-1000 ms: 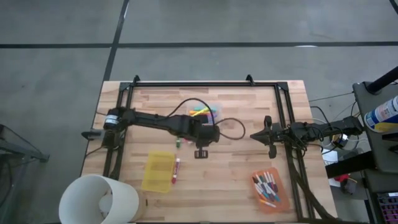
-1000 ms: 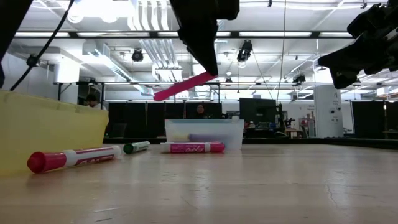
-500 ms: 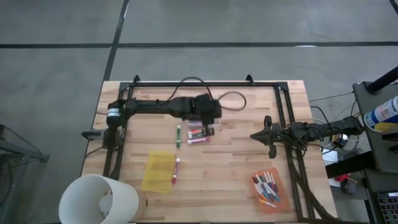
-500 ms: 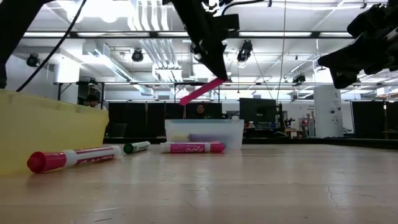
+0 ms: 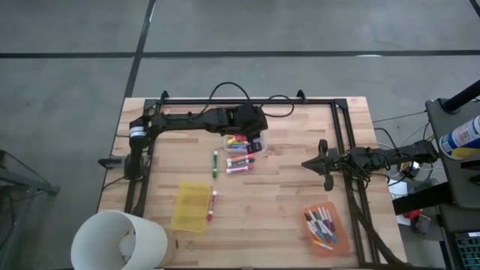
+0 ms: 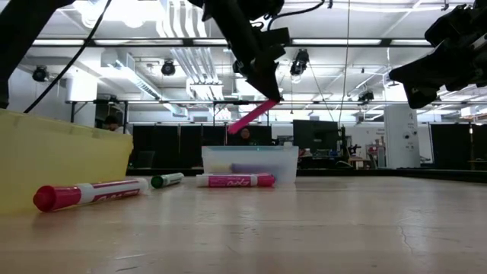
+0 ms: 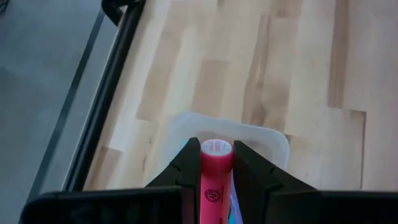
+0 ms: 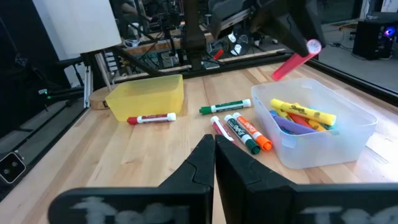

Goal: Pick & Place Markers
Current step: Put the large pink highlighter pen into the transparent bin, then put the pink marker pen into the yellow bin

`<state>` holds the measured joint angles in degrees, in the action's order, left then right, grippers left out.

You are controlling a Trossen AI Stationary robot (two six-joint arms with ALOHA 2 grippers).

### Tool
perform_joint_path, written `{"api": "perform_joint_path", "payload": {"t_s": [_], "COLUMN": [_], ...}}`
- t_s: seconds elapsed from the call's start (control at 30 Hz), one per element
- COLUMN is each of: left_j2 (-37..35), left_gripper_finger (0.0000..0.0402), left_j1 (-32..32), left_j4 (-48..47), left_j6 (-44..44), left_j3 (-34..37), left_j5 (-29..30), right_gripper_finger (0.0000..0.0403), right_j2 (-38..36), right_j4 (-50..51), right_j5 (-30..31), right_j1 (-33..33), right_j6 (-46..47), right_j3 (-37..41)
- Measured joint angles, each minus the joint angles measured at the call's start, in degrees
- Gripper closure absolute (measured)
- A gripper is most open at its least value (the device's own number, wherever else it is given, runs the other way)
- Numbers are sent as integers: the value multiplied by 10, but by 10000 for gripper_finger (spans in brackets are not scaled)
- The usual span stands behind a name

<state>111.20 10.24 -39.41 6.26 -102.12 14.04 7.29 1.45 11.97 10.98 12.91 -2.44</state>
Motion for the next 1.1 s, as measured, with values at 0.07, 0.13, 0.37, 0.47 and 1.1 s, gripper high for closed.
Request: {"api": "perform_joint_path", "payload": {"t_s": [0.07,0.13,0.37,0.47,1.1], "left_j2": [0,0,1,1,1], "left_gripper_finger": [342,342,342,342,259], "left_j1": [-1,-1,-1,-1,0], "left_j4": [-2,-1,4,4,4], "left_j6": [0,0,0,0,3], "left_j3": [2,3,11,11,12], "left_j5": [-2,-19,-26,-26,24], "right_gripper_finger": [394,394,394,394,394], "right_j2": [0,0,0,0,0], "right_j4": [0,0,0,0,0], "right_j5": [0,0,0,0,0], "right_j1": [0,0,0,0,0], "right_j6": [0,0,0,0,0], "right_j3": [0,0,0,0,0]}}
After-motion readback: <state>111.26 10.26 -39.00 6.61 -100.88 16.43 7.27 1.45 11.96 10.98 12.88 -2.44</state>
